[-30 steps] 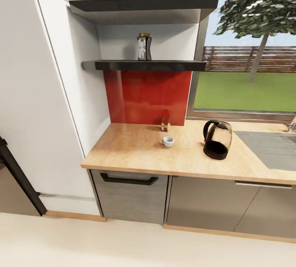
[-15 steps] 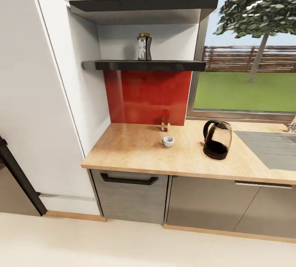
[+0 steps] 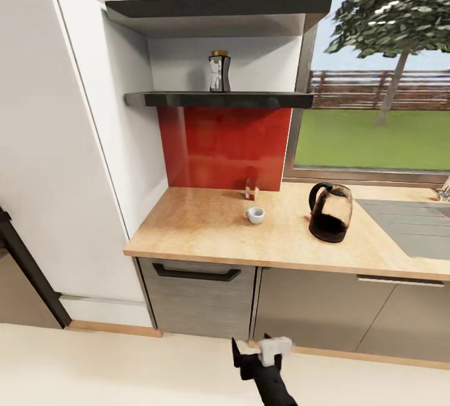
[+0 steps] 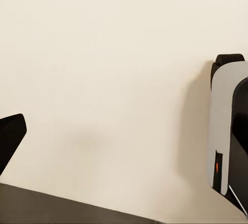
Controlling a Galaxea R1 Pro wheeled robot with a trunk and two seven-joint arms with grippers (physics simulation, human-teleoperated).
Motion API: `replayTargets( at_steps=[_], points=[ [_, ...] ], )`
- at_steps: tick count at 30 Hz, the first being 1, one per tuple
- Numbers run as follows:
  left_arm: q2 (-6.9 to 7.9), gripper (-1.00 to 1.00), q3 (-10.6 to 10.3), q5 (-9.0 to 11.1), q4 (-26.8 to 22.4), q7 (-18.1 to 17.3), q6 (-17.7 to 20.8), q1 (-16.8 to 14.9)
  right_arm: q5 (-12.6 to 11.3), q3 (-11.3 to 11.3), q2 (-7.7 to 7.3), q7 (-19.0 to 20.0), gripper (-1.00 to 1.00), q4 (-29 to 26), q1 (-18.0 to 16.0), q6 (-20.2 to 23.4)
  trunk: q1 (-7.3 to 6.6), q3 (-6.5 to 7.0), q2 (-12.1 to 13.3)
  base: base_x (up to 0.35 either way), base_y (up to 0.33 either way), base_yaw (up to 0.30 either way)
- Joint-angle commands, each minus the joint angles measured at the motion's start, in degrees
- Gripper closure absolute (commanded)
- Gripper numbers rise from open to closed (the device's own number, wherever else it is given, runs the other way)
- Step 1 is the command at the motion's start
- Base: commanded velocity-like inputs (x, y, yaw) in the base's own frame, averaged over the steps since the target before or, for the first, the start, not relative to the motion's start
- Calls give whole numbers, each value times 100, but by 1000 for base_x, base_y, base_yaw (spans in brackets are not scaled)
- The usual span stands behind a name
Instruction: Set up a coffee station on the kitchen countertop: keep the coffee maker on the countertop, move the bottle of coffee from the kitchen shelf to the counter next to the coffee maker, place a paper coffee filter on top of the coffee maker, put the saucer next to the coffee maker with the coffee cup on the saucer, and place the electric kettle next to the coffee maker.
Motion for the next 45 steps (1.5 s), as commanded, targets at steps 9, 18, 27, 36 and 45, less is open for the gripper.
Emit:
replayTargets(
  at_steps=[9, 18, 27, 36, 45],
  points=[
    [-32, -100, -45, 17, 16, -4, -25, 196, 3, 1067, 43, -230, -100, -2087, -223, 616, 3, -13, -12, 0, 0, 0],
    [-58, -100, -34, 26, 16, -3, -31, 330, -32, 1143, 43, -1103, -100, -2230, -3692, 782, 3, -13, -12, 0, 0, 0],
    [-102, -100, -23, 67, 16, -3, -38, 521, -531, 1135, 43, -1814, -100, -1774, -6248, 2046, 3, -13, -12, 0, 0, 0],
    [-135, -100, -3, 69, 16, 9, -34, 633, -1108, 1111, 43, -2332, -100, 572, -7767, 2225, 3, -13, -12, 0, 0, 0],
    [-132, -100, 7, 75, 16, 14, -30, 705, -1192, 1107, 43, -2347, -100, 2292, -8988, 2230, 3, -13, -12, 0, 0, 0]
  ],
)
